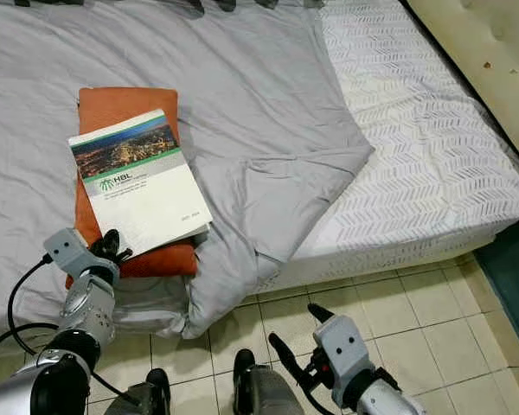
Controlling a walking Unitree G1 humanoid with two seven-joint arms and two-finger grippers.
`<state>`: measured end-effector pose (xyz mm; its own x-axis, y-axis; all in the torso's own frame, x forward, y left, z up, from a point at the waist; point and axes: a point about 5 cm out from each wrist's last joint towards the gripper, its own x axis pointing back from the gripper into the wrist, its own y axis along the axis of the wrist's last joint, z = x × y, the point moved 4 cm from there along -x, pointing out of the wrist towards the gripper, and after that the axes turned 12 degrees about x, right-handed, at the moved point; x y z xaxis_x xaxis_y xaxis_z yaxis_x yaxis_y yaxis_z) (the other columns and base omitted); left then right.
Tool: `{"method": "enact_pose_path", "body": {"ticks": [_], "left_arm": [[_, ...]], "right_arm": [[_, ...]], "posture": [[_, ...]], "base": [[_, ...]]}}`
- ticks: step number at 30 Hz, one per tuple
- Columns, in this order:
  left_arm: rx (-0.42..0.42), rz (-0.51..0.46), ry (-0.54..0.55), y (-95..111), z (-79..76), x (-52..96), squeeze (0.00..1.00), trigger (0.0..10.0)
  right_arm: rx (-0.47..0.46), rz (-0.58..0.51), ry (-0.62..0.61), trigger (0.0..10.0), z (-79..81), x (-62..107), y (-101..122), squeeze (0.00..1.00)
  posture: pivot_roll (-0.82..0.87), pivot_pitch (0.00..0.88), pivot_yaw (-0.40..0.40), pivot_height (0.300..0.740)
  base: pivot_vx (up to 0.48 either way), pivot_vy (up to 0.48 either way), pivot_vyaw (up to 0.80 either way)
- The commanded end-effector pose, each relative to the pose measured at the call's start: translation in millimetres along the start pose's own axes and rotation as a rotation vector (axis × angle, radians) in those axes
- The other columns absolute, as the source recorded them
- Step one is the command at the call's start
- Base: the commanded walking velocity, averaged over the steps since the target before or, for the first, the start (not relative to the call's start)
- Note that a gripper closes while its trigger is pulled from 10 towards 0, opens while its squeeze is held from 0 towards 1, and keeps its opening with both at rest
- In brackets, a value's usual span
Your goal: Clean up the room
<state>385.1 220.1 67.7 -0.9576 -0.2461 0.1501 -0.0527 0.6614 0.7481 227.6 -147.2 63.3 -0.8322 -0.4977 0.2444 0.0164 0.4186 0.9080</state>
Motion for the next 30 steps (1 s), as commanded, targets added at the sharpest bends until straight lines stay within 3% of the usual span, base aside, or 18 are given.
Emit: {"method": "enact_pose_path", "body": {"ticks": [1, 5, 10, 13, 16, 20, 21, 22, 23, 24, 25, 27, 29, 30], "left_arm": [[-0.005, 0.102, 0.054, -26.8, 14.2, 9.8, 0.00, 0.0], [0.000, 0.109, 0.057, -27.4, 14.6, 9.6, 0.00, 0.0], [0.095, 0.124, 0.082, -27.5, 20.1, 9.4, 0.00, 0.0], [0.010, 0.112, 0.038, -19.0, 11.7, 4.4, 0.00, 0.0], [-0.099, 0.057, -0.048, -3.1, -6.2, -2.5, 0.00, 0.0], [-0.172, -0.058, -0.169, 29.4, -32.2, -10.8, 0.00, 0.0], [-0.172, -0.058, -0.169, 29.4, -32.2, -10.8, 0.00, 0.0], [-0.215, -0.110, -0.224, 41.5, -44.4, -11.2, 0.00, 0.0], [-0.215, -0.110, -0.224, 41.5, -44.4, -11.2, 0.00, 0.0], [-0.274, -0.193, -0.354, 58.9, -71.1, -6.3, 0.00, 0.0], [-0.304, -0.216, -0.407, 62.4, -81.4, -2.7, 0.00, 0.0], [-0.330, -0.236, -0.456, 64.3, -91.3, 2.7, 0.00, 0.0], [-0.354, -0.258, -0.447, 63.6, -92.3, 10.0, 0.00, 0.0], [-0.354, -0.258, -0.447, 63.6, -92.3, 10.0, 0.00, 0.0]], "right_arm": [[-0.019, 0.033, 0.004, 10.0, 4.4, 4.6, -9.6, 0.00], [-0.021, 0.032, 0.002, 10.0, 3.9, 3.4, -9.1, 0.00], [-0.023, 0.035, -0.002, 10.0, 2.3, 1.3, -10.3, 0.00], [-0.024, 0.042, -0.004, 10.0, 1.6, -4.6, -15.2, 0.00], [-0.037, 0.029, -0.029, 10.0, -4.3, -14.2, -14.9, 0.00], [-0.052, 0.007, -0.059, 10.0, -14.1, -33.4, -13.3, 0.00], [-0.052, 0.007, -0.059, 10.0, -14.1, -33.4, -13.3, 0.00], [-0.054, -0.005, -0.072, 10.0, -17.9, -38.0, -10.7, 0.00], [-0.054, -0.005, -0.072, 10.0, -17.9, -38.0, -10.7, 0.00], [-0.055, -0.035, -0.101, 10.0, -27.5, -49.7, -4.3, 0.00], [-0.056, -0.047, -0.112, 10.0, -31.3, -54.9, -1.8, 0.00], [-0.064, -0.063, -0.133, 10.0, -37.7, -62.2, 2.9, 0.00], [-0.093, -0.088, -0.184, 10.0, -52.5, -73.7, 11.8, 0.00], [-0.093, -0.088, -0.184, 10.0, -52.5, -73.7, 11.8, 0.00]], "posture": [[-0.29, 0.366, -0.130, 0.740], [-0.29, 0.370, -0.128, 0.740], [-0.29, 0.374, -0.126, 0.740], [-0.27, 0.337, -0.109, 0.740], [-0.22, 0.260, -0.084, 0.740], [-0.14, 0.169, -0.060, 0.740], [-0.14, 0.169, -0.060, 0.740], [-0.12, 0.140, -0.050, 0.740], [-0.12, 0.140, -0.050, 0.740], [-0.07, 0.078, -0.034, 0.740], [-0.06, 0.063, -0.031, 0.740], [-0.03, 0.033, -0.020, 0.740], [0.00, 0.000, 0.002, 0.740], [0.00, 0.000, 0.002, 0.740]], "base": [[0.000, 0.000, 0.00], [0.000, 0.000, 0.00], [0.000, 0.000, 0.00], [0.000, 0.000, 0.00], [0.000, 0.000, 0.00], [0.000, 0.000, 0.00], [0.000, 0.000, 0.00], [0.000, 0.000, 0.00], [0.000, 0.000, 0.00], [0.000, 0.000, 0.00], [0.000, 0.000, 0.00], [0.000, 0.000, 0.00], [0.000, 0.000, 0.00], [0.000, 0.000, 0.00]]}}
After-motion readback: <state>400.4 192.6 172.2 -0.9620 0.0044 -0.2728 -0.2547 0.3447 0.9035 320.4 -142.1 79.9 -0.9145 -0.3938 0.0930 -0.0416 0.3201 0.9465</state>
